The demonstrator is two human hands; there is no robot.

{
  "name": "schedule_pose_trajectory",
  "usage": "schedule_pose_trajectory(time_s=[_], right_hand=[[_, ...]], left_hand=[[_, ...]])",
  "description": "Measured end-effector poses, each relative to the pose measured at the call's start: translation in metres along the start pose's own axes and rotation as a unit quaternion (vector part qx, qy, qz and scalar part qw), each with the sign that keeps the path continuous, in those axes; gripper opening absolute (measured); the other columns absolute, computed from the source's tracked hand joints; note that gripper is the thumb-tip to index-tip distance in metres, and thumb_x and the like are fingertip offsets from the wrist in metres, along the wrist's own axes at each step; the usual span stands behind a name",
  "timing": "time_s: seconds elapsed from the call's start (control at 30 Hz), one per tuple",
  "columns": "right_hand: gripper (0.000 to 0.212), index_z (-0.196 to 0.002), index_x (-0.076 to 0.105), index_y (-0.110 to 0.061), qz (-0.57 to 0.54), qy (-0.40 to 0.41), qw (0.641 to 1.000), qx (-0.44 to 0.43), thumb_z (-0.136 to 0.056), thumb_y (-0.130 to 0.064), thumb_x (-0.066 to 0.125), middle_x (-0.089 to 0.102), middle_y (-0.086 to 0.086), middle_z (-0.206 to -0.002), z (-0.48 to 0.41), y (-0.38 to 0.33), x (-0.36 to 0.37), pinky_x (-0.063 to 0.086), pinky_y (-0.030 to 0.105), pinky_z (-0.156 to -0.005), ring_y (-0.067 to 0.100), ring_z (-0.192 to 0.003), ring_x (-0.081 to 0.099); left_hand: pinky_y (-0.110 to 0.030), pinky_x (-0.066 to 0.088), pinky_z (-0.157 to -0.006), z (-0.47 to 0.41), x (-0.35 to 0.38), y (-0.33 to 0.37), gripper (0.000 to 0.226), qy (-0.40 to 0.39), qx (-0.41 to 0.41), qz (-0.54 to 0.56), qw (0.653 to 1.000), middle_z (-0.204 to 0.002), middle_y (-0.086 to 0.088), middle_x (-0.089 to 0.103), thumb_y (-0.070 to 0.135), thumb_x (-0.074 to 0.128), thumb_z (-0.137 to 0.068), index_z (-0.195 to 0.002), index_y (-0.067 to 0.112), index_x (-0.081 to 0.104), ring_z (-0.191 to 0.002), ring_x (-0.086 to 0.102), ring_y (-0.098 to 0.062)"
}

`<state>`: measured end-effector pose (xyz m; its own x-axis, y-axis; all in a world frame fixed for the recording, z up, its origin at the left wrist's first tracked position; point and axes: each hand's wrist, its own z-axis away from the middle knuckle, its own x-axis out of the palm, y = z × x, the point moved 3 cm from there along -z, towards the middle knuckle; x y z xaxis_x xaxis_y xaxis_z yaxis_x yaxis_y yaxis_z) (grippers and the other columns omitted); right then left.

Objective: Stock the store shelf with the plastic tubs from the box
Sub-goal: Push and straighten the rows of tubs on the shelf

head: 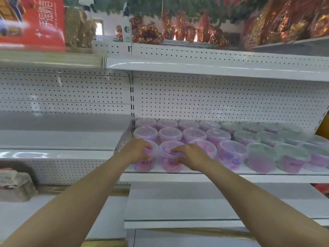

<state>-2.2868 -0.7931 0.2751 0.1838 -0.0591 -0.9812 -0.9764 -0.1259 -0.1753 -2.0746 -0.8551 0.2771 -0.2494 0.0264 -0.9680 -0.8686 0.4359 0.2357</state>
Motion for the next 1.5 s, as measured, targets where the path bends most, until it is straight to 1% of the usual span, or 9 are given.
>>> schedule_pose_trajectory(time_s=[0.13,0.23,0.5,0.7,0.83,1.13,1.3,1.4,1.5], right_hand=[[0.046,-0.133,0.058,-0.041,-0.021,0.016,1.0,0.014,-0.088,-0.044,0.066,0.062,-0.003,-0.134,0.002,-0.002,0.003,0.048,0.032,-0.094,0.022,-0.118,0.059],[0.041,-0.129,0.062,-0.04,-0.031,0.04,0.999,0.019,-0.088,-0.039,0.066,0.065,-0.001,-0.129,0.0,-0.004,0.004,0.05,0.036,-0.095,0.024,-0.118,0.059],[0.041,-0.13,0.062,-0.036,-0.034,0.048,0.998,0.01,-0.089,-0.035,0.067,0.066,-0.002,-0.129,-0.005,-0.001,0.007,0.05,0.035,-0.094,0.024,-0.118,0.059],[0.043,-0.13,0.06,-0.034,-0.016,0.023,1.0,0.014,-0.088,-0.037,0.066,0.065,0.0,-0.129,-0.016,0.001,0.004,0.05,0.037,-0.094,0.026,-0.119,0.058],[0.043,-0.129,0.058,-0.03,-0.007,0.011,1.0,0.009,-0.087,-0.036,0.066,0.063,0.0,-0.129,-0.024,0.0,0.003,0.049,0.034,-0.087,0.025,-0.117,0.058],[0.049,-0.123,0.058,-0.029,-0.027,0.003,1.0,-0.005,-0.079,-0.042,0.076,0.061,0.001,-0.126,-0.032,0.003,-0.001,0.041,0.031,-0.076,0.023,-0.112,0.056],[0.046,-0.123,0.057,-0.029,-0.031,-0.001,1.0,-0.003,-0.082,-0.042,0.073,0.059,0.002,-0.122,-0.033,0.005,0.002,0.041,0.033,-0.075,0.024,-0.109,0.056],[0.045,-0.125,0.058,-0.032,-0.039,0.0,0.999,-0.02,-0.084,-0.047,0.068,0.061,0.0,-0.121,-0.034,0.011,0.0,0.046,0.034,-0.081,0.023,-0.111,0.057],[0.041,-0.123,0.06,-0.03,-0.053,0.045,0.997,-0.031,-0.089,-0.053,0.06,0.065,-0.001,-0.115,-0.038,0.031,-0.021,0.047,0.034,-0.083,0.021,-0.109,0.059]], left_hand=[[-0.033,0.049,-0.086,0.007,-0.002,-0.001,0.035,0.011,-0.01,-0.037,0.999,-0.121,0.0,0.062,0.021,0.062,-0.084,-0.117,0.033,0.066,-0.108,0.057,-0.024],[-0.027,0.043,-0.085,0.012,-0.002,0.001,0.042,0.023,-0.038,-0.045,0.998,-0.131,0.006,0.057,0.039,0.064,-0.082,-0.124,0.046,0.058,-0.117,0.053,-0.02],[-0.027,0.041,-0.078,0.011,0.001,-0.004,0.038,0.071,-0.065,0.003,0.995,-0.115,0.006,0.063,0.044,0.074,-0.074,-0.109,0.036,0.06,-0.107,0.057,-0.019],[-0.032,0.049,-0.077,0.002,-0.005,-0.007,0.033,0.015,-0.047,-0.003,0.999,-0.103,0.002,0.062,0.032,0.077,-0.073,-0.096,0.025,0.054,-0.089,0.058,-0.019],[-0.032,0.048,-0.08,-0.007,-0.01,-0.002,0.037,-0.023,-0.032,-0.044,0.998,-0.108,-0.002,0.063,0.027,0.078,-0.074,-0.104,0.019,0.057,-0.096,0.059,-0.022],[-0.029,0.038,-0.064,-0.032,-0.015,0.002,0.05,-0.101,-0.007,-0.098,0.99,-0.1,-0.01,0.068,0.046,0.078,-0.071,-0.097,0.005,0.067,-0.08,0.055,-0.023],[-0.028,0.043,-0.068,-0.053,-0.014,0.01,0.044,-0.16,-0.008,-0.166,0.973,-0.069,0.001,0.057,0.053,0.077,-0.07,-0.066,0.016,0.054,-0.072,0.055,-0.021],[-0.028,0.041,-0.065,-0.068,-0.023,0.024,0.045,-0.115,-0.008,-0.168,0.979,-0.066,0.003,0.053,0.056,0.07,-0.076,-0.065,0.019,0.047,-0.069,0.052,-0.019],[-0.03,0.044,-0.067,-0.086,-0.031,0.054,0.042,-0.049,0.03,-0.148,0.987,-0.083,-0.003,0.064,0.059,0.057,-0.083,-0.081,0.017,0.06,-0.078,0.059,-0.021]])
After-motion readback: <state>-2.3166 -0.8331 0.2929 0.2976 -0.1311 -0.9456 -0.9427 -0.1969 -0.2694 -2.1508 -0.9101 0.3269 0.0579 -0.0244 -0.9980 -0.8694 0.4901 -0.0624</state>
